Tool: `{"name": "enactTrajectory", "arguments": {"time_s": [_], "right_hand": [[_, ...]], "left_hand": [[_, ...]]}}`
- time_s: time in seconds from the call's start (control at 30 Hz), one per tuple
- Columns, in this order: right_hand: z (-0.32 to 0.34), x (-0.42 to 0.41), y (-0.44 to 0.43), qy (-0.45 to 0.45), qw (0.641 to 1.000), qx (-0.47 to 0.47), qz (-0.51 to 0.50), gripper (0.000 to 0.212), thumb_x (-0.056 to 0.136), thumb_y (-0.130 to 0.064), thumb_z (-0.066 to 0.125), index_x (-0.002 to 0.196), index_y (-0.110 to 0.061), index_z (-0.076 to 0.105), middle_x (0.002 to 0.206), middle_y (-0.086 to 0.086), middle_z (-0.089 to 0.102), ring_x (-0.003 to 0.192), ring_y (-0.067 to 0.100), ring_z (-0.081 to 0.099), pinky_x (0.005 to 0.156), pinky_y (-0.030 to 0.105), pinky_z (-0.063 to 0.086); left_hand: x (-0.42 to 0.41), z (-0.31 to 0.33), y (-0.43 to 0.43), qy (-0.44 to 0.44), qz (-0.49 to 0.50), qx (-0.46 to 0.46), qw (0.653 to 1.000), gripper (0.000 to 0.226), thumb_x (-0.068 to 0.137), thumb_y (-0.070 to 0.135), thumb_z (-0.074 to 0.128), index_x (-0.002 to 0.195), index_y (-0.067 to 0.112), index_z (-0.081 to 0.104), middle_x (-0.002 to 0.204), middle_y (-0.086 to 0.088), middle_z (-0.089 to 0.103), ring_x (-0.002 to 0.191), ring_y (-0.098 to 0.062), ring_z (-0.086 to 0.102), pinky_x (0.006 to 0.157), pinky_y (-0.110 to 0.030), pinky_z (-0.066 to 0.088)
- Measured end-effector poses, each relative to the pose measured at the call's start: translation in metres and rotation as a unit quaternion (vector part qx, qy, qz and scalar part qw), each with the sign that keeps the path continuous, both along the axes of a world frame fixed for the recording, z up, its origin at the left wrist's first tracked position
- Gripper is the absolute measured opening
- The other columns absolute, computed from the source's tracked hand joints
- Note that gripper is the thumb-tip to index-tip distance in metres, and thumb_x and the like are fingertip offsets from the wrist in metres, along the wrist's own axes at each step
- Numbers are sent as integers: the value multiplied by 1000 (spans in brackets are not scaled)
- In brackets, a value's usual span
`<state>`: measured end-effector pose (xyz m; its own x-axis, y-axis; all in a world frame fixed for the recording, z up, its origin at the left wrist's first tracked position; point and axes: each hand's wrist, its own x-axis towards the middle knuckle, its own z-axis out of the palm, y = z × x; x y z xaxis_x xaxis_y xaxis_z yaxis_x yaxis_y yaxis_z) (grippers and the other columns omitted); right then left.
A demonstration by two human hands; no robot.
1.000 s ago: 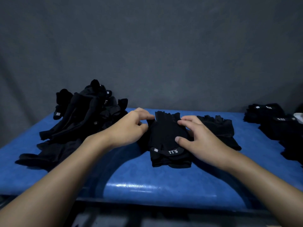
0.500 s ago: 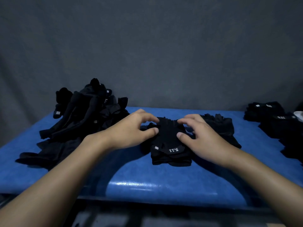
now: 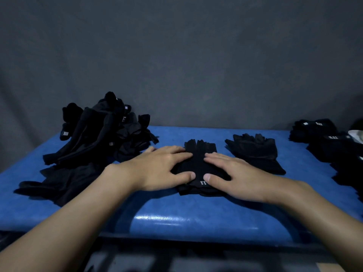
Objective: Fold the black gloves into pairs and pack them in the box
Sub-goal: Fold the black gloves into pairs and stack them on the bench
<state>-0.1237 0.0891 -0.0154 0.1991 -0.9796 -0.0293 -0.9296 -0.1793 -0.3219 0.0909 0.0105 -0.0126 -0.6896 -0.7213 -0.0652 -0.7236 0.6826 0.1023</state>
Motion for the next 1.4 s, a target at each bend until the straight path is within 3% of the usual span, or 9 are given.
{"name": "enactTrajectory", "arguments": {"time_s": [0.13,0.23,0.33,0.57,0.93,1.1,1.23,1.4], "right_hand": [[-1,-1,-1,20,1000,8,5,68,96,-56,40,155,-26,22,163,-10,13,149,2,5,123,35,9],[-2,-2,-3,20,1000,9,10,71,95,-58,39,155,-26,20,163,-8,13,149,2,5,123,36,10],[-3,-3,-3,14,1000,11,12,72,95,-58,40,156,-26,17,163,-7,14,149,1,4,123,37,10],[3,-4,0,35,999,17,15,72,96,-58,38,156,-27,14,163,-10,13,147,-4,0,122,30,1],[8,-5,2,23,999,44,16,78,94,-61,41,157,-27,10,164,-10,6,147,-1,1,122,28,5],[9,-4,2,20,999,48,16,77,94,-60,42,156,-27,10,164,-11,6,148,-1,1,122,27,5],[9,-4,0,26,999,40,23,76,95,-58,44,156,-26,13,163,-11,8,148,0,2,122,28,6],[12,-6,0,-69,997,-6,32,59,92,-48,59,146,-32,42,154,-13,37,144,-4,19,119,24,20]], "left_hand": [[1,0,3,30,-15,-57,998,91,74,81,20,154,36,24,155,11,20,144,-9,16,118,-37,17],[0,2,5,77,-55,-73,993,90,77,77,19,154,32,27,159,16,15,146,-2,9,120,-31,11],[-2,0,5,58,-63,-39,996,90,77,77,13,155,33,23,163,19,12,148,5,0,122,-29,4],[1,-8,4,13,-41,-3,999,96,75,81,6,157,33,16,165,16,6,149,3,-1,124,-34,6],[2,-9,7,-5,-30,-4,1000,98,72,84,3,157,36,8,165,15,-2,149,2,-7,124,-32,2],[4,-6,12,27,-31,-19,999,95,74,82,6,157,35,16,165,15,7,149,4,-4,124,-33,1],[8,5,20,70,-72,-44,994,83,82,75,15,152,34,31,160,19,26,147,7,6,123,-30,7],[10,5,25,62,-97,-33,993,74,85,69,20,147,34,41,149,21,43,139,7,31,115,-20,19]]}}
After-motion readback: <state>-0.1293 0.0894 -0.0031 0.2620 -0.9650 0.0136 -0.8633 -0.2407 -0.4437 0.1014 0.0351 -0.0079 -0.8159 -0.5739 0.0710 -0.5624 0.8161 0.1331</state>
